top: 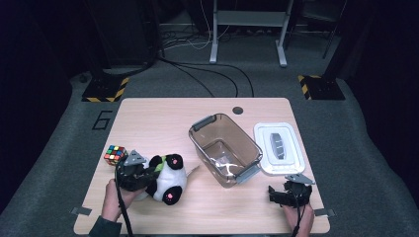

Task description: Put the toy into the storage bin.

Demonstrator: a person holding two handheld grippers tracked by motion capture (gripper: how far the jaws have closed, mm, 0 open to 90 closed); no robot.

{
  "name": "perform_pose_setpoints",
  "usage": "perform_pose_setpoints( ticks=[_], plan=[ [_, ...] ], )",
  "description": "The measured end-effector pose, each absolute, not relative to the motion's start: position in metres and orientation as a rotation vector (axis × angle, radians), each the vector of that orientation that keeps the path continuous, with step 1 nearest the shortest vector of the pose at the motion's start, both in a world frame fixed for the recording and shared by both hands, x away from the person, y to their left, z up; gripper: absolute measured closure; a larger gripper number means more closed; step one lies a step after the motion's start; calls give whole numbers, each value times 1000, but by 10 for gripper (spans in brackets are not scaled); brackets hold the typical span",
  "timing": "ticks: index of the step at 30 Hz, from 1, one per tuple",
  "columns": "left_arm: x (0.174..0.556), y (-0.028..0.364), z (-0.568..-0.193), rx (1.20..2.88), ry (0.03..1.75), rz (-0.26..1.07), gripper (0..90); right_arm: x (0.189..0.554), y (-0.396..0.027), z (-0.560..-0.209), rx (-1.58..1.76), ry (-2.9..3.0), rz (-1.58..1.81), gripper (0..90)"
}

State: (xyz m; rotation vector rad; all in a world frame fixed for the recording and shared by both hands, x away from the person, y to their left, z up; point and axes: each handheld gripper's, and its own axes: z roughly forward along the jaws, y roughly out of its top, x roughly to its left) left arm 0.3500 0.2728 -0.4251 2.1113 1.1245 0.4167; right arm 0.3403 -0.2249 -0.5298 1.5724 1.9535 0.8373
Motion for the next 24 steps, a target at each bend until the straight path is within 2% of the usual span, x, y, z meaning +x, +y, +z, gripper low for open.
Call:
perform_pose_setpoints(
  ticks=[1, 3, 5, 8, 11, 18, 24],
  plan=[
    [350, 271, -425, 2115, 1148, 430, 573, 340, -225, -530, 1571, 1956, 836, 20],
    [350, 267, -427, 2086, 1189, 470, 491, 340, -225, -530, 1571, 1955, 836, 20],
    [351, 263, -429, 2045, 1226, 514, 478, 340, -225, -530, 1570, 1956, 836, 20],
    [352, 259, -432, 2019, 1240, 557, 535, 340, -225, -530, 1570, 1956, 836, 20],
    [354, 258, -432, 2024, 1213, 584, 633, 340, -225, -530, 1570, 1956, 836, 20],
    [351, 262, -424, 2088, 1104, 584, 775, 340, -225, -530, 1570, 1956, 836, 20],
    [346, 272, -422, 2099, 1027, 502, 791, 340, -225, -530, 1570, 1956, 836, 20]
  ],
)
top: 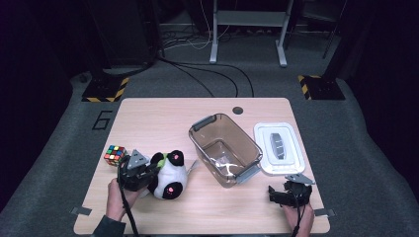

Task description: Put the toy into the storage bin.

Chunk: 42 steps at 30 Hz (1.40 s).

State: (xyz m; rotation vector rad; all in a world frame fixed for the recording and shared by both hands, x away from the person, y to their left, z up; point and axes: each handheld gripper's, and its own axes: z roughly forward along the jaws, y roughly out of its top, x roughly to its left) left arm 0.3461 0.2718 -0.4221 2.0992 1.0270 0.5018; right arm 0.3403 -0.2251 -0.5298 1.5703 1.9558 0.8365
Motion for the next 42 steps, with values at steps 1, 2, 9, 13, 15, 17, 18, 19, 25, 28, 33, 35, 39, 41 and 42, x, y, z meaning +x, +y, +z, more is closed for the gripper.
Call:
perform_pose_setpoints(
  ticks=[1, 2, 9, 13, 15, 17, 18, 19, 25, 28, 33, 35, 39, 41, 42],
  plan=[
    [344, 274, -421, 2109, 1010, 482, 791, 340, -225, -530, 1571, 1956, 837, 20],
    [342, 275, -421, 2114, 1000, 466, 791, 340, -225, -530, 1570, 1956, 836, 20],
    [335, 279, -423, 2126, 1010, 413, 723, 340, -225, -530, 1571, 1956, 836, 20],
    [346, 272, -424, 2102, 1081, 421, 567, 340, -225, -530, 1572, 1954, 837, 20],
    [354, 269, -424, 2092, 1122, 421, 521, 340, -225, -530, 1572, 1954, 837, 20],
    [361, 268, -423, 2081, 1147, 426, 517, 340, -225, -530, 1573, 1953, 837, 20],
    [365, 267, -423, 2081, 1155, 421, 518, 340, -225, -530, 1573, 1953, 837, 20],
    [367, 266, -423, 2084, 1166, 428, 520, 340, -225, -530, 1572, 1954, 837, 20],
    [375, 261, -428, 2160, 1154, 369, 597, 340, -225, -530, 1573, 1953, 837, 20],
    [376, 263, -429, 2166, 1133, 353, 682, 340, -225, -530, 1572, 1954, 837, 21],
    [367, 267, -424, 2159, 1094, 387, 760, 340, -225, -530, 1572, 1953, 837, 21],
    [363, 269, -423, 2153, 1077, 408, 764, 340, -225, -530, 1572, 1953, 838, 21],
    [358, 275, -416, 2147, 1049, 426, 767, 340, -225, -530, 1572, 1953, 838, 21],
    [356, 279, -412, 2116, 1039, 413, 768, 340, -225, -530, 1572, 1953, 837, 21],
    [355, 280, -408, 2116, 1030, 411, 768, 340, -225, -530, 1572, 1953, 838, 21]
  ],
)
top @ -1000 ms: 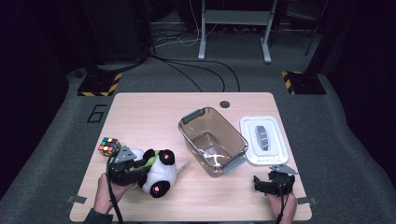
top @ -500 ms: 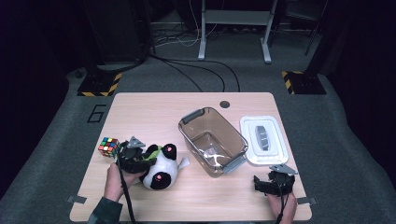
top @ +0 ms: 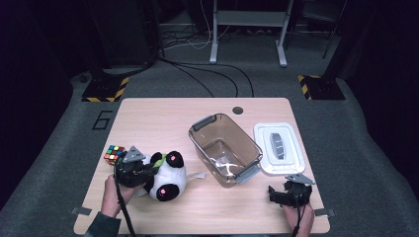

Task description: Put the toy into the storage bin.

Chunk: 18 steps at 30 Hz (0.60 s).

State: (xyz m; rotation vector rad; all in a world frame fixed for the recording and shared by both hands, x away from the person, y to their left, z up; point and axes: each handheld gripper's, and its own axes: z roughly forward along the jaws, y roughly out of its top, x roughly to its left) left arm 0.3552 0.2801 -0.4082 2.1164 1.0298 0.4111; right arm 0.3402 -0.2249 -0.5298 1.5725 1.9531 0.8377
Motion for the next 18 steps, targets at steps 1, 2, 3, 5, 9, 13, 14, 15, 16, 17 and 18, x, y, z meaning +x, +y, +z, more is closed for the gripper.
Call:
perform_pose_setpoints(
  ticks=[1, 2, 3, 5, 9, 13, 14, 15, 16, 17, 18],
  plan=[
    [354, 281, -405, 2113, 1020, 408, 768, 340, -225, -530, 1572, 1953, 838, 21],
    [353, 282, -402, 2111, 1009, 407, 768, 340, -225, -530, 1572, 1953, 838, 21],
    [352, 283, -399, 2102, 1002, 403, 767, 340, -225, -530, 1573, 1953, 838, 21],
    [351, 283, -392, 2096, 986, 403, 768, 340, -225, -530, 1572, 1954, 837, 20],
    [349, 284, -380, 2101, 953, 415, 768, 340, -225, -530, 1570, 1956, 836, 20],
    [348, 284, -367, 2089, 925, 427, 767, 340, -225, -530, 1569, 1956, 836, 20],
    [349, 285, -362, 2095, 910, 427, 767, 340, -225, -530, 1570, 1956, 837, 20],
    [349, 284, -360, 2093, 908, 426, 767, 340, -225, -530, 1570, 1956, 836, 20],
    [349, 284, -356, 2092, 900, 433, 767, 340, -225, -530, 1570, 1956, 837, 20],
    [350, 283, -353, 2094, 895, 436, 767, 340, -225, -530, 1570, 1956, 837, 20],
    [350, 283, -351, 2097, 891, 439, 767, 340, -225, -530, 1570, 1955, 836, 20]
  ],
)
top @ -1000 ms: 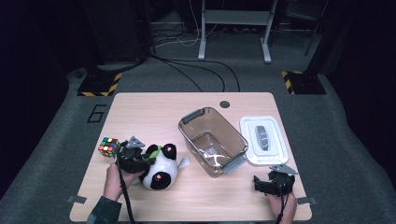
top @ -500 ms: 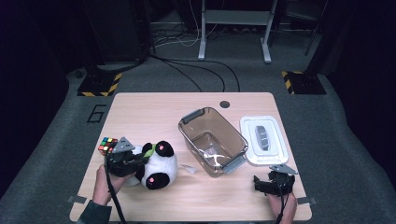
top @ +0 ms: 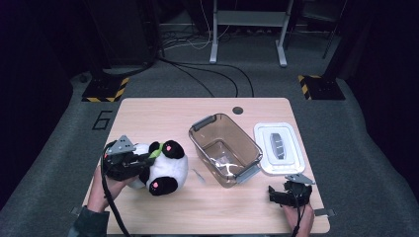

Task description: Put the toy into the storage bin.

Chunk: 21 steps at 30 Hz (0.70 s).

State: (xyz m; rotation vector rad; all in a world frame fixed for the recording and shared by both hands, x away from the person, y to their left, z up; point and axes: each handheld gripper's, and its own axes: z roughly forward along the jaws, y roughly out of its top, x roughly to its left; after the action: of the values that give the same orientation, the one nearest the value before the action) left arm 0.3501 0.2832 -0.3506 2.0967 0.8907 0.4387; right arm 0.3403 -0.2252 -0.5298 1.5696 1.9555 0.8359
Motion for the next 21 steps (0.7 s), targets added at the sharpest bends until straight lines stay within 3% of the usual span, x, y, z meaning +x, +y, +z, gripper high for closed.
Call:
perform_pose_setpoints(
  ticks=[21],
  plan=[
    [372, 269, -302, 2117, 796, 492, 767, 340, -225, -530, 1570, 1956, 837, 20]
  ],
)
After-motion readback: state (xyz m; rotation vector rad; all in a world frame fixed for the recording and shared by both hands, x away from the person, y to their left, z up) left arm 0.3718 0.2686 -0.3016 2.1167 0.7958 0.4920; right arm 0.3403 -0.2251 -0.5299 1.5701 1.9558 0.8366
